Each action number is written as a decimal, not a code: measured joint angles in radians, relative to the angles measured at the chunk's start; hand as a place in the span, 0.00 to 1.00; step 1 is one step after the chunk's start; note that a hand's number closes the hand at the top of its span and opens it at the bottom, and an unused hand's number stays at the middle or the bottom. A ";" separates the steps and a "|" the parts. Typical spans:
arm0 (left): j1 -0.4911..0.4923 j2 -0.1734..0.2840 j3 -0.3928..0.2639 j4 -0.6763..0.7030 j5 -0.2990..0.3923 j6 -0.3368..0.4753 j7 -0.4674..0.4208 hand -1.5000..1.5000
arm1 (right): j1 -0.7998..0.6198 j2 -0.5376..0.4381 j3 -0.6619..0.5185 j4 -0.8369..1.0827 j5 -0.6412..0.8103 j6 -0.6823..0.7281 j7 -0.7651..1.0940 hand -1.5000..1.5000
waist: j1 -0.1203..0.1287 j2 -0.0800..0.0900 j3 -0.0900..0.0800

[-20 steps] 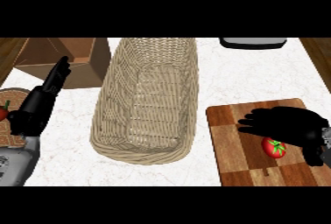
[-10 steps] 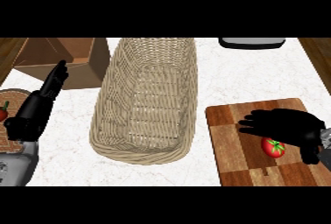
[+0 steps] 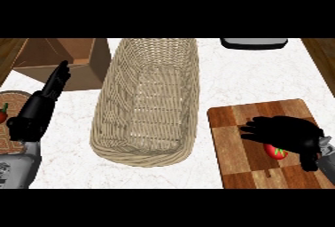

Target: Pick the tomato from the cutting board and place it in the basket

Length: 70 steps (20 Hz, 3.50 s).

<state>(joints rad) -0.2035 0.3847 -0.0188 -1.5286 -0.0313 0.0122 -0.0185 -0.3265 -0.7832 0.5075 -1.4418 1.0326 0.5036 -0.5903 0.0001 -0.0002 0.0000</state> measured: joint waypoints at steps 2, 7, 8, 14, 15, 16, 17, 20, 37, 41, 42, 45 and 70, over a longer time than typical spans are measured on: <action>0.003 -0.001 0.012 -0.012 -0.001 -0.010 0.010 0.50 | 0.001 0.016 -0.004 0.031 0.023 -0.017 -0.019 0.00 | 0.002 0.000 0.000; 0.001 -0.025 0.023 -0.024 -0.025 -0.017 0.024 0.50 | 0.000 0.047 -0.024 0.081 0.076 -0.027 -0.038 0.00 | 0.002 0.000 0.000; 0.003 -0.032 0.020 -0.037 -0.031 -0.015 0.035 0.50 | 0.004 0.043 -0.030 0.100 0.087 -0.043 -0.051 0.00 | 0.002 0.000 0.000; -0.008 -0.048 0.042 -0.042 -0.044 -0.043 0.045 0.50 | 0.004 0.091 -0.063 0.197 0.157 -0.095 -0.088 0.00 | 0.003 0.001 0.000; -0.002 -0.051 0.044 -0.046 -0.051 -0.043 0.041 0.50 | -0.003 0.097 -0.067 0.223 0.170 -0.105 -0.101 0.00 | 0.003 0.001 0.000; -0.001 -0.056 0.047 -0.030 -0.058 -0.043 0.027 0.50 | -0.003 0.100 -0.073 0.227 0.178 -0.102 -0.106 0.00 | 0.003 0.001 0.000; -0.003 -0.056 0.053 -0.017 -0.063 -0.048 0.014 0.50 | -0.006 0.109 -0.075 0.227 0.189 -0.093 -0.100 1.00 | 0.002 0.000 0.000; -0.013 -0.048 0.075 -0.009 -0.054 -0.070 0.009 0.50 | -0.009 0.134 -0.096 0.240 0.191 -0.093 -0.103 1.00 | 0.004 -0.004 -0.003; 0.008 -0.074 0.087 -0.025 -0.076 -0.086 0.014 0.50 | -0.053 0.280 -0.325 0.398 0.183 -0.206 0.078 1.00 | -0.002 -0.008 -0.006; 0.018 -0.079 0.086 -0.031 -0.079 -0.083 0.004 0.50 | -0.088 0.334 -0.474 0.453 0.164 -0.254 0.326 1.00 | 0.002 -0.002 -0.003; 0.018 -0.082 0.084 -0.030 -0.080 -0.082 0.002 0.50 | -0.100 0.343 -0.503 0.457 0.161 -0.276 0.371 1.00 | 0.002 -0.001 -0.002; 0.016 -0.086 0.083 -0.034 -0.084 -0.078 0.010 0.50 | -0.136 0.387 -0.572 0.444 0.141 -0.348 0.474 1.00 | 0.002 0.000 -0.001; 0.017 -0.099 0.083 -0.056 -0.100 -0.091 0.034 0.50 | -0.703 0.667 -0.726 -0.120 -0.465 -0.036 1.030 1.00 | 0.000 -0.006 -0.001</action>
<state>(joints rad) -0.1869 0.2861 0.0646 -1.5850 -0.1309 -0.0790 0.0151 -1.0294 -0.1161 -0.2184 -1.5617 0.5678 0.4680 0.4397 0.0001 -0.0057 -0.0009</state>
